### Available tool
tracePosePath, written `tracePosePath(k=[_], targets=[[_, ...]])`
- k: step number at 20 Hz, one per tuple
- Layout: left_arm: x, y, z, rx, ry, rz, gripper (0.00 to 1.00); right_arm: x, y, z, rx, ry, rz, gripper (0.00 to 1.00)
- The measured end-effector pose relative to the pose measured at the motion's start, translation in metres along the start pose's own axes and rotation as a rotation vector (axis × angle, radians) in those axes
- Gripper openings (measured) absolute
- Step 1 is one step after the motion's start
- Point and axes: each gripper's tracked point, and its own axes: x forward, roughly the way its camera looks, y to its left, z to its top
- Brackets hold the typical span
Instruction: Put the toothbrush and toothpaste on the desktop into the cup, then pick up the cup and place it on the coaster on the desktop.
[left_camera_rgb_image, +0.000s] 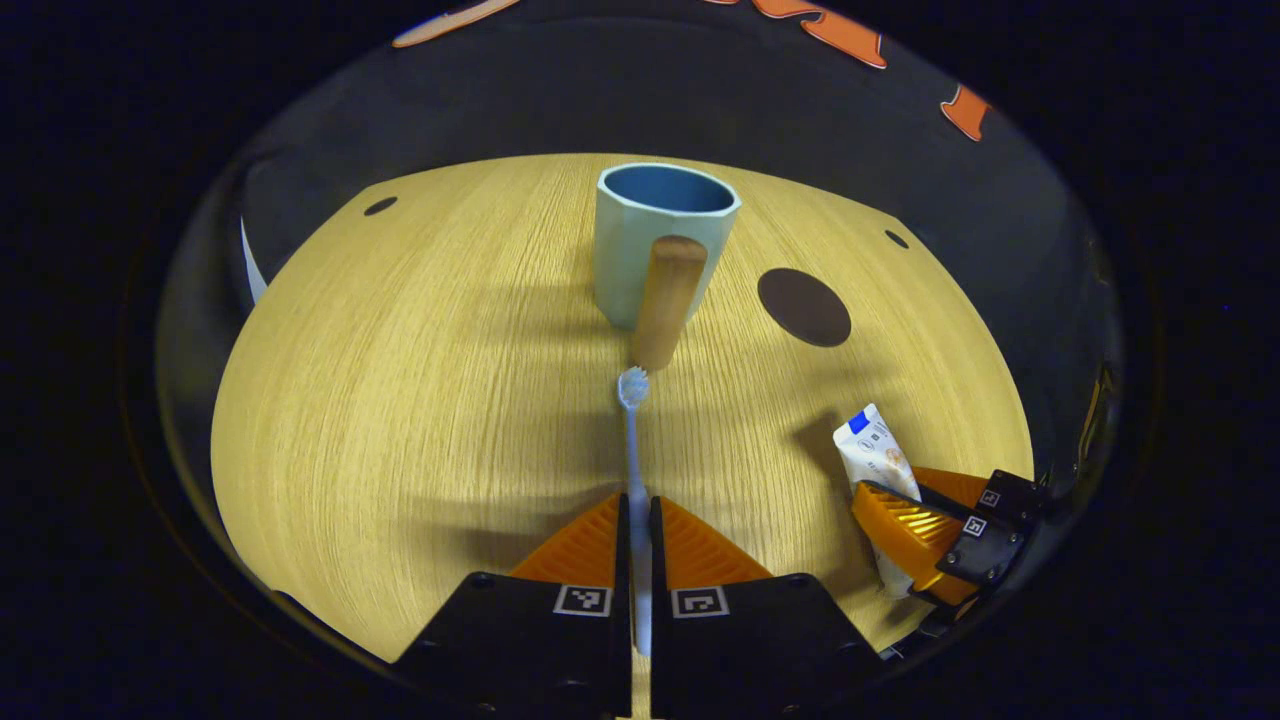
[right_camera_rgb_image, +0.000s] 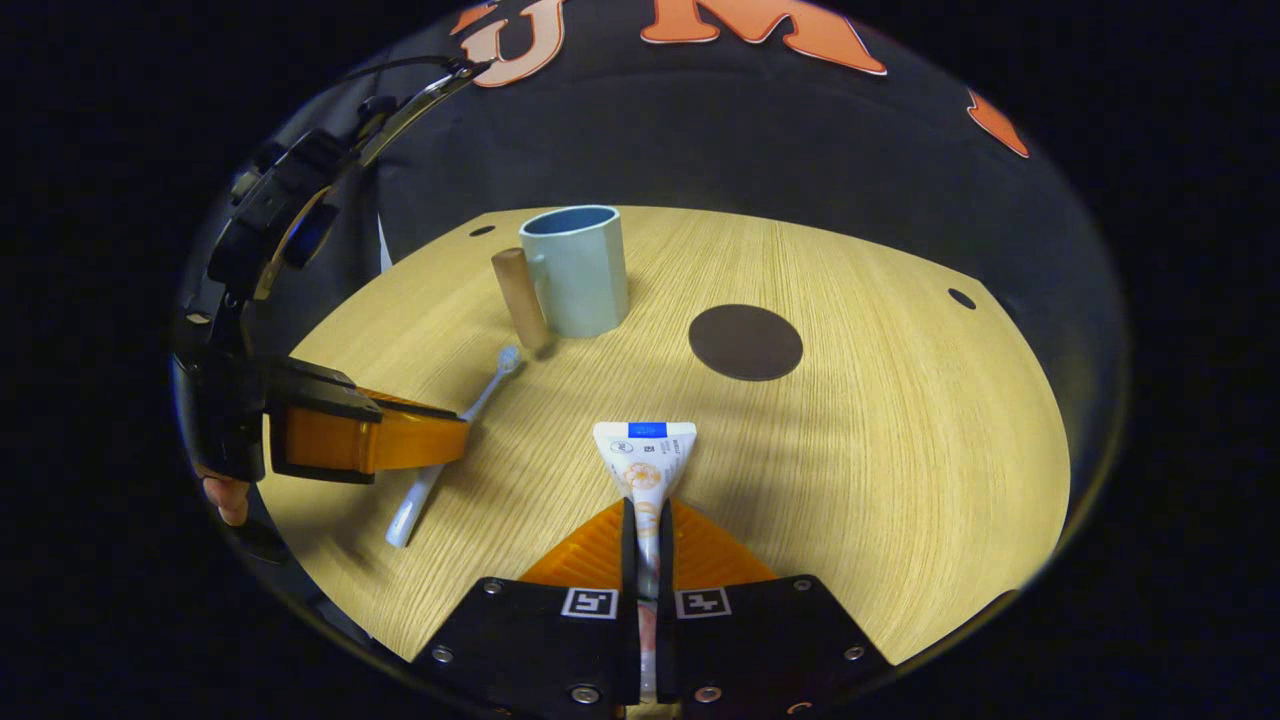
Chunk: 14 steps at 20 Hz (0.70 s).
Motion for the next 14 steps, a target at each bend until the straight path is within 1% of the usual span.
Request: tracePosePath(k=[6,10,14], targets=[[-0.001,0.023,0.015,0.035,-0.209,0.001,0.07,-0.028,-0.008,0.043,0.019,-0.143,-0.003,0.06],[-0.014,0.044,0.032,0.045,-0.406,0.038,0.07,-0.050,-0.009,0.071,-0.004,-0.252,-0.010,0.06],[-0.030,0.066,0.050,0.077,-0.593,0.102,0.07,-0.068,-0.011,0.100,-0.018,-0.355,-0.019,0.06]])
